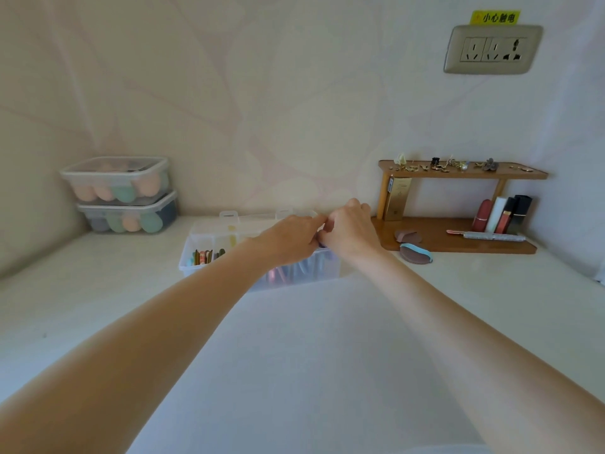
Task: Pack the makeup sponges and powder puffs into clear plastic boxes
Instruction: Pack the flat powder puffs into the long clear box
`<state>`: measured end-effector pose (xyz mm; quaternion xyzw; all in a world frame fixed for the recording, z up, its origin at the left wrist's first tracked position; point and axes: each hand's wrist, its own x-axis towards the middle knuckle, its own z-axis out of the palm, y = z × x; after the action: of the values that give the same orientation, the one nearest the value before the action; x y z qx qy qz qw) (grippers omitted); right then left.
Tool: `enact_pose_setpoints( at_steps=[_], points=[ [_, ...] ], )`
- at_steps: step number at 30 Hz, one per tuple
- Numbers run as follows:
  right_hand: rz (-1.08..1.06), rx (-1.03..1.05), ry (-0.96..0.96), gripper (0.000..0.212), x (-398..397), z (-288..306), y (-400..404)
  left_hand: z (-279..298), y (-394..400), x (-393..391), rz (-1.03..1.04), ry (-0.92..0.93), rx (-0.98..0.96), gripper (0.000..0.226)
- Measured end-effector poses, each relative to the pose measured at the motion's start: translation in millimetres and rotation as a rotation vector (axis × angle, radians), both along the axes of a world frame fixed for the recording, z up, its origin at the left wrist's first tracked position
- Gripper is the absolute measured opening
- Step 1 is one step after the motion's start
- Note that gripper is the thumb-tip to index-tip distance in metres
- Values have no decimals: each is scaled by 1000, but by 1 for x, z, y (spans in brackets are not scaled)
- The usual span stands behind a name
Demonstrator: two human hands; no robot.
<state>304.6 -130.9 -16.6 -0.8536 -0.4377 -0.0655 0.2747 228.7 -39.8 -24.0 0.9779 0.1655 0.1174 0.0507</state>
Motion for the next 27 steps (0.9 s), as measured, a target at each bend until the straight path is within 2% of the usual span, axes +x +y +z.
enact_pose_setpoints(
  at_steps=[5, 8, 10, 12, 13, 15, 16, 19, 21, 24, 27],
  points=[
    [-52, -50, 76, 29, 6, -4, 4, 5, 0, -4, -13, -16, 25, 37],
    [4, -108, 118, 23, 9, -5, 2, 6, -1, -3, -28, -33, -11, 36],
    [73, -95, 186, 43, 14, -3, -2, 4, 1, -1, -42, -66, -59, 33],
    [81, 41, 202, 38, 25, 0, -8, 2, 0, 1, -60, -101, -125, 32],
    [53, 149, 199, 28, 33, 0, -11, 1, -1, 2, -68, -99, -132, 31],
    [-63, 274, 194, 22, 52, -2, -17, -3, -4, 6, -79, -85, -126, 31],
    [-133, 238, 177, 21, 61, -4, -21, -5, -4, 8, -74, -85, -126, 31],
    [-334, -156, 157, 29, 80, -23, -34, -6, -3, 14, -37, -76, -136, 29],
    [-381, -338, 210, 36, 84, -38, -44, -5, -5, 15, -26, -68, -130, 29],
    [-348, -295, 127, 30, 86, -48, -52, -4, -9, 16, -23, -56, -139, 28],
    [-266, -84, 63, 19, 83, -39, -51, 1, -11, 17, 1, -25, -190, 24]
  ],
)
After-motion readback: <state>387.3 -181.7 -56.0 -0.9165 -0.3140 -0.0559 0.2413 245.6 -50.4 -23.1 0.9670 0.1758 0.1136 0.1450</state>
